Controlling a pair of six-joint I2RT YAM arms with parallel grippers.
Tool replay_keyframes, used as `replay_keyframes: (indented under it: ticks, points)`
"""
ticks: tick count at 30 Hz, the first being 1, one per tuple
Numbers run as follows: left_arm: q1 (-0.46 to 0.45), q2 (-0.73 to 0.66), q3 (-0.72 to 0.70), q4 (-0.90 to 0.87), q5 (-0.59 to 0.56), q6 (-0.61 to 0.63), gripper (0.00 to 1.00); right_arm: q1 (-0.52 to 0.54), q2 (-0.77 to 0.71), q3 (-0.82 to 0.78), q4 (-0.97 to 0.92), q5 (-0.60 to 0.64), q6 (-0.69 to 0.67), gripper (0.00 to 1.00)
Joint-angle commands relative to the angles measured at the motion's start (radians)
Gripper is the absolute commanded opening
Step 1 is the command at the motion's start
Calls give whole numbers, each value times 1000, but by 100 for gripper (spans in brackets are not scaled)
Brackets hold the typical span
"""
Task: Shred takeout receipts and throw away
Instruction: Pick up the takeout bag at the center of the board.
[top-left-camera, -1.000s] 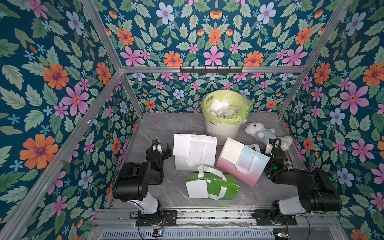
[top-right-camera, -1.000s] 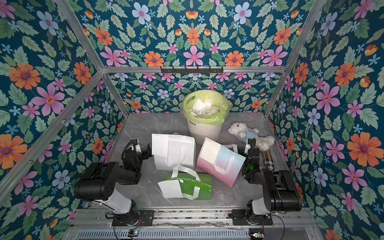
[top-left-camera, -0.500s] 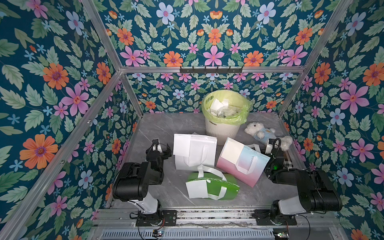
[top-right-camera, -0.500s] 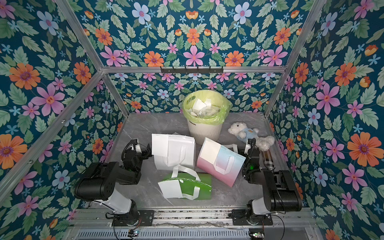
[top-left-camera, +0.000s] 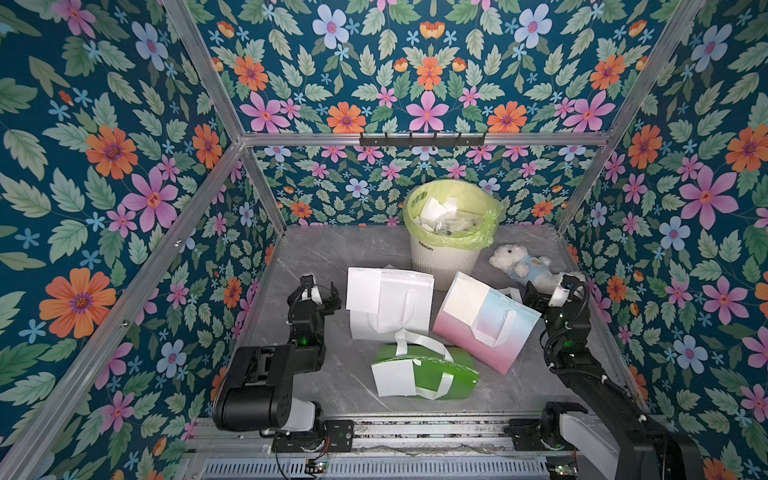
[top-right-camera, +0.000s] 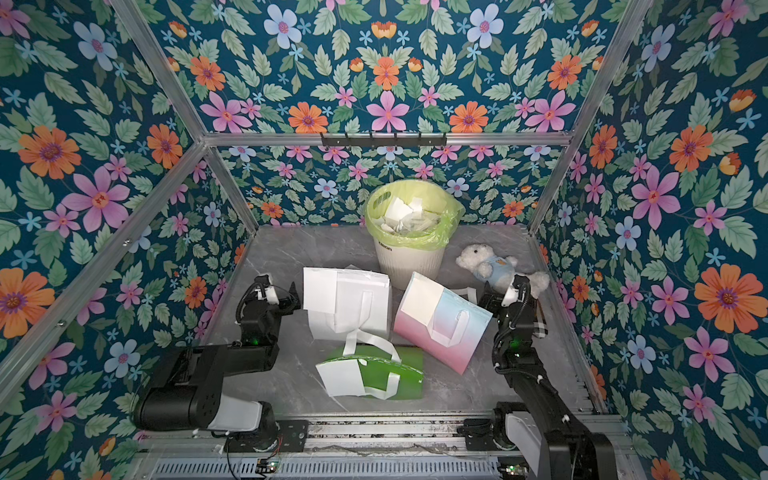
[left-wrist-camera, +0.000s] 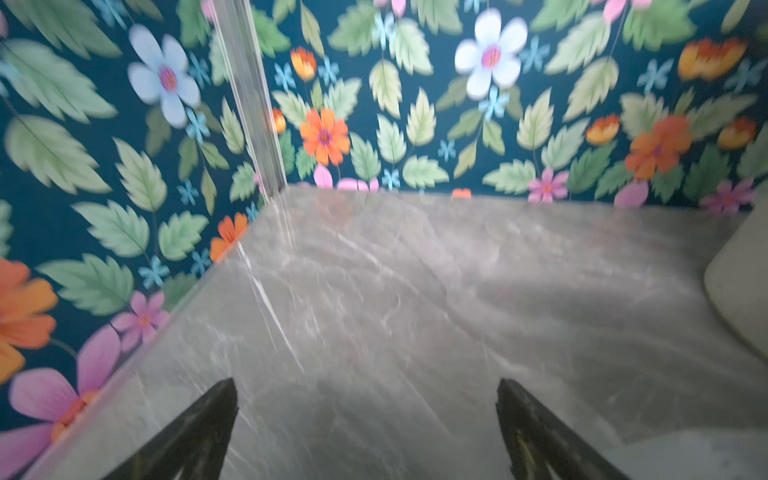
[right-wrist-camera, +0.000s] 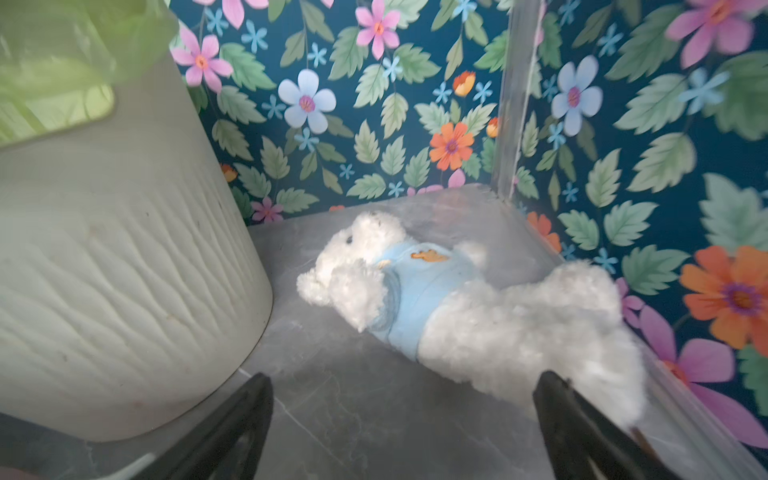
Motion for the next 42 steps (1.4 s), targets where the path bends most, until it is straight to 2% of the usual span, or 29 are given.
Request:
replay_keyframes:
  ticks: [1, 4, 6, 9, 12, 17, 19, 21, 25, 31, 35, 37, 42]
  points:
    - [-1, -140, 59, -277, -100, -174, 100, 0, -118, 26, -265, 65, 68, 99]
    - [0, -259, 131, -502, -74, -311, 100, 0, -189, 119, -483, 77, 162, 99]
    - [1, -318, 151, -624, -108, -489, 100, 0, -205, 220, -652, 92, 228, 99]
    - [3, -379, 178, -715, -8, -555, 100, 0, -188, 373, -883, 48, 302, 99]
    - [3, -404, 256, -903, 130, -609, 100, 0, -160, 435, -854, -112, 300, 99]
    - [0, -435, 299, -1045, 426, -589, 100, 2, -84, 534, -807, -326, 353, 98]
    - [-4, -470, 302, -1095, 498, -566, 100, 13, -44, 591, -812, -412, 313, 97]
    - [-9, -527, 289, -1121, 548, -555, 100, 88, 3, 664, -837, -445, 225, 96]
    - [-13, -629, 265, -1148, 614, -563, 100, 383, 108, 792, -882, -317, 4, 97]
    - [-15, -741, 205, -1150, 706, -596, 96, 658, 346, 1028, -1020, -293, -175, 97]
    - [-14, -808, 154, -1160, 722, -630, 93, 736, 483, 1143, -1063, -288, -235, 92]
    - [-14, -833, 107, -1131, 731, -672, 91, 744, 549, 1198, -1073, -303, -244, 86]
    - [-14, -844, 20, -1011, 751, -752, 88, 746, 687, 1319, -1099, -331, -265, 79]
